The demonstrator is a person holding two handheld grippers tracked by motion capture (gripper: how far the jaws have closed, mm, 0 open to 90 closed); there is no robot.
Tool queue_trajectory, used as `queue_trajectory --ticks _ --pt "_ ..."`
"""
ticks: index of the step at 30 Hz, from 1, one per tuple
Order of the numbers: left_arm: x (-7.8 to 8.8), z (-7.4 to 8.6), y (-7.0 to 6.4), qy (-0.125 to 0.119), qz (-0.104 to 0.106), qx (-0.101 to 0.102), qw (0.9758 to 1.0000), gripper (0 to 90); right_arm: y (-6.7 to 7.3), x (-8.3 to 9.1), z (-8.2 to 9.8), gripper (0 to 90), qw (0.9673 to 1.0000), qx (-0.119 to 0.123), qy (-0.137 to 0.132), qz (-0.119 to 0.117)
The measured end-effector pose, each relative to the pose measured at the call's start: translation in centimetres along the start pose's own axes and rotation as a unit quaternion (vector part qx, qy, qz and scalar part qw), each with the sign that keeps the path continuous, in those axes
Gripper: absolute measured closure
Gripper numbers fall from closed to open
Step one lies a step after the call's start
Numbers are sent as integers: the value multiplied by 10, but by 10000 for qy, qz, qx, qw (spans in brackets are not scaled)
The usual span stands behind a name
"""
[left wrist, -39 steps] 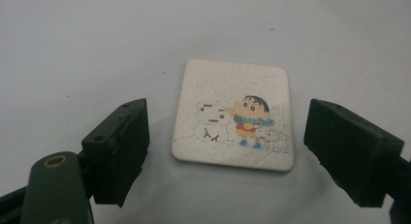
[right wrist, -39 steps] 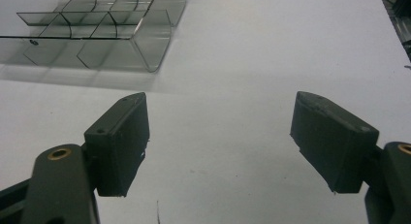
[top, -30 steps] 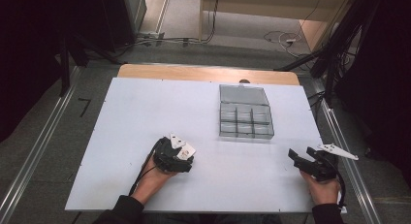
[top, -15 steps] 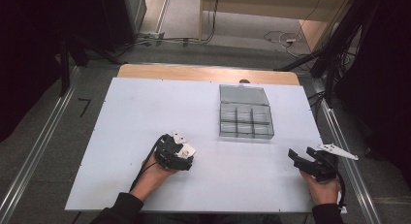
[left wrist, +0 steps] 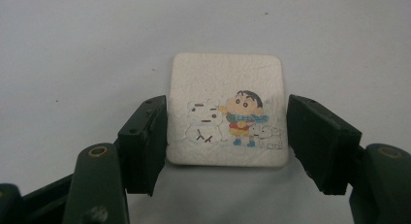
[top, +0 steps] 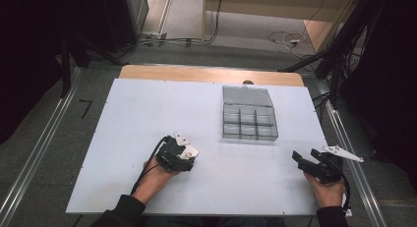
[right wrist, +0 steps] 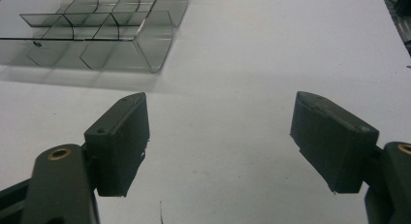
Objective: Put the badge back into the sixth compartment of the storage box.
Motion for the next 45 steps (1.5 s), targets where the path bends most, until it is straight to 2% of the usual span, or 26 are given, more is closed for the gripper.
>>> queue_trajectory --ticks 2,7,12,23,34,40,45 --pt "0 -2 -4 -59 54 -38 10000 339 1 0 0 201 10000 -8 -15 -20" --pt "4 -12 -16 -391 174 -96 9990 339 3 1 -1 201 10000 -1 -29 -66" --pt "3 -16 -23 -520 231 -100 9983 339 8 4 -3 201 9999 4 -60 -122" --pt "2 -26 -37 -720 401 -142 9965 339 14 7 -6 181 9998 -1 -106 -168" --pt "1 -38 -49 -981 464 -206 9939 339 29 10 -12 162 9991 -39 -144 -407" --pt "-1 -41 -54 -1012 470 -247 9934 339 38 11 -13 163 9981 -95 -70 -597" --pt "-2 -44 -58 -1056 487 -270 9928 339 45 12 -14 165 9977 -43 -85 -667"
Point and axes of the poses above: each handheld gripper's, and its own axes: x roughly backward along the jaws, z roughly out of its underside, y roughly to its left, the point moved 10 cm from there along -x, roughly forward along the jaws, and after that the axes turned 12 degrees about z, right-handed, at the moved point
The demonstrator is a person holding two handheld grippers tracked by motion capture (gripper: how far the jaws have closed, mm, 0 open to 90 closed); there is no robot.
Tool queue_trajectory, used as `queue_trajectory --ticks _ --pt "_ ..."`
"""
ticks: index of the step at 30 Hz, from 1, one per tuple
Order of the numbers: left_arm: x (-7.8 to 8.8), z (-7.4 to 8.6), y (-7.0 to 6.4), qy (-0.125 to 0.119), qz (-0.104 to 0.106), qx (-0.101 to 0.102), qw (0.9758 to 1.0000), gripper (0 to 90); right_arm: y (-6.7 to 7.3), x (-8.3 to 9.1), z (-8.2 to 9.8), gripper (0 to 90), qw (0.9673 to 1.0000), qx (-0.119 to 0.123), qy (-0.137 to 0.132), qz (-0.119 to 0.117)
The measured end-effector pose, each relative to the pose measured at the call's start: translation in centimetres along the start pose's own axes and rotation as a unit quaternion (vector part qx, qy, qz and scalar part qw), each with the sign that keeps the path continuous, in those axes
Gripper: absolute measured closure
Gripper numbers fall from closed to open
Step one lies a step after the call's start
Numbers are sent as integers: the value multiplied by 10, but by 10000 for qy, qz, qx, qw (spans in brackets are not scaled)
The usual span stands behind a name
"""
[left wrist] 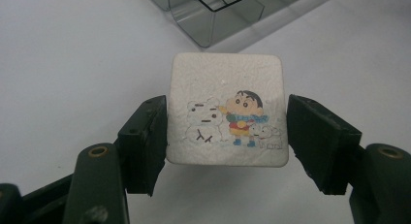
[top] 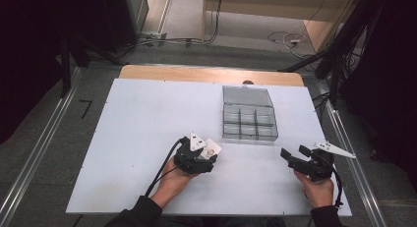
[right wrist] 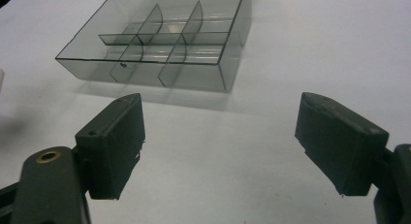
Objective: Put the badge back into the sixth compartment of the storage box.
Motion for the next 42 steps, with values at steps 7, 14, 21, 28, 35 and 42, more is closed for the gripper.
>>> queue_trajectory --ticks 7,14,21,28,35,42 --pt "-4 -6 -6 -56 80 -32 9999 339 9 0 -3 168 9999 35 -22 -106" --pt "-9 -10 -8 -90 75 -45 9999 339 18 -1 -6 172 9997 9 -20 -232" --pt "-14 -16 -14 -130 115 -92 9998 339 27 -2 -9 175 9995 56 -11 -326" --pt "-21 -22 -17 -166 128 -107 9997 339 32 -3 -11 176 9992 52 -25 -395" --pt "-27 -28 -22 -175 175 -146 9996 339 36 -3 -12 178 9990 90 -21 -445" --pt "-36 -33 -29 -193 231 -167 9994 339 41 -4 -13 183 9987 118 -8 -493"
Point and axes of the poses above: each handheld gripper's, and its own axes: x roughly backward along the jaws, z roughly out of its underside, y roughly to its left, the point moved 10 cm from there along -x, roughly forward along the jaws, and after that the axes turned 12 degrees about z, right-handed, at the moved point
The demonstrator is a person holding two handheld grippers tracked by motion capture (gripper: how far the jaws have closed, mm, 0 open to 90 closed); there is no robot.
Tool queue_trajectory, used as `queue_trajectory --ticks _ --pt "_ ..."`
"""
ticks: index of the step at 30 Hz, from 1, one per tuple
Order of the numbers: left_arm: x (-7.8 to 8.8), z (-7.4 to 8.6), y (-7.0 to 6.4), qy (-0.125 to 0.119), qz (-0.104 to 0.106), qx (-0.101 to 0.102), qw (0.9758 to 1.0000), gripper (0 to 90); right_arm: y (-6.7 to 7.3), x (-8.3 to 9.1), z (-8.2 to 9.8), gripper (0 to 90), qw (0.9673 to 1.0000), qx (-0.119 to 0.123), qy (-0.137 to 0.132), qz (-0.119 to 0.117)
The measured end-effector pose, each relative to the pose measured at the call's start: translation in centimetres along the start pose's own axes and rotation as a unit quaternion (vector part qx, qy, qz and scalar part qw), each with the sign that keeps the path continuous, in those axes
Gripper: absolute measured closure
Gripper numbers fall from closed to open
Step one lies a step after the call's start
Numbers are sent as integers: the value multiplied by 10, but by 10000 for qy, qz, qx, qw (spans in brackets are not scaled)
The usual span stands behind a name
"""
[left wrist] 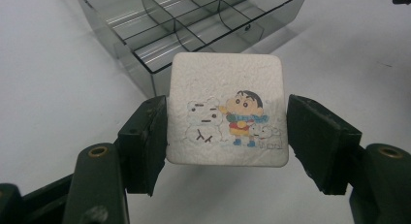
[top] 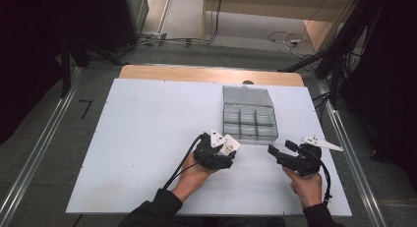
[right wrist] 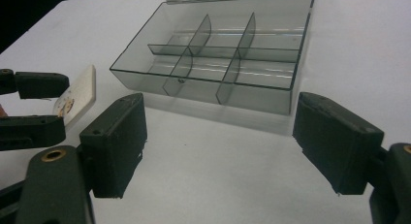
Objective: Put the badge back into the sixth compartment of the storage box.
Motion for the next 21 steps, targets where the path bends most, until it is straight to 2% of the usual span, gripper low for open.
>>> queue_trajectory --ticks 21 --pt "-17 -11 -15 37 151 -98 9998 339 11 -4 0 188 9999 57 47 -138"
Point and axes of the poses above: each handheld gripper's, and its own axes: x roughly backward along the jaws, z roughly out of its underside, y roughly to its left, the point moved 10 cm from there along -x, roughly forward along the jaws, and after that the axes turned 12 degrees about z, right-handed, at the moved point
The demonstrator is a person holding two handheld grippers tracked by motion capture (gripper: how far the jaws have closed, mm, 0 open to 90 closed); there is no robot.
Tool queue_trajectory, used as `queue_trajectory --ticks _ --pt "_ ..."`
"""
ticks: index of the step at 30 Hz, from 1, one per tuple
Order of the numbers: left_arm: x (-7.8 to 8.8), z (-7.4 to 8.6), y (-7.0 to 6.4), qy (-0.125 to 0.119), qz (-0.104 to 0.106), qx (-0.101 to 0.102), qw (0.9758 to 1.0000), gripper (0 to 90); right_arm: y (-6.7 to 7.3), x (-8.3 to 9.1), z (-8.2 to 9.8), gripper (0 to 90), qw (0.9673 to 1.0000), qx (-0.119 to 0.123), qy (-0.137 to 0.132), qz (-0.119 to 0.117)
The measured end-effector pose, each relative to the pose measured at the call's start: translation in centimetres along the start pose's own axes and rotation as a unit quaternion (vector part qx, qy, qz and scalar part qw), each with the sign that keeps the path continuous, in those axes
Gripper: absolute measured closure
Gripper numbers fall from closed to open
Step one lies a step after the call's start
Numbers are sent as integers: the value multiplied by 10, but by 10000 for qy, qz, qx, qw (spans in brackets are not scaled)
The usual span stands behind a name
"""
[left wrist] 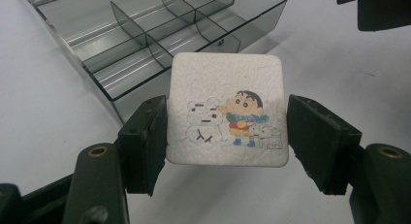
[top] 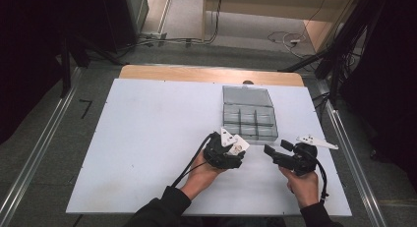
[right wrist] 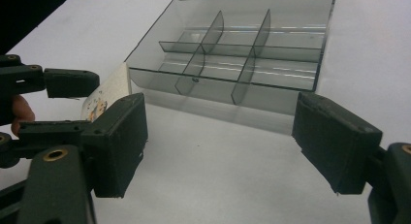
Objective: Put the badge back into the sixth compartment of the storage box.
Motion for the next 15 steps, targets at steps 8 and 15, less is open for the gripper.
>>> queue_trajectory --ticks 8,15 --pt "-5 -5 -8 -21 54 -61 10000 339 8 -3 -1 194 9998 -97 37 -170" --pt "-8 -8 -14 -35 96 -107 9999 339 14 -6 -2 207 9987 -275 76 -426"
Point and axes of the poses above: each handheld gripper's, and its own axes: x roughly backward along the jaws, z roughly out of its underside, y roughly to its left, the point moved 10 cm from there along -x, roughly forward along the jaws, and after that the axes turned 12 degrees about z, right-handed, at the moved point
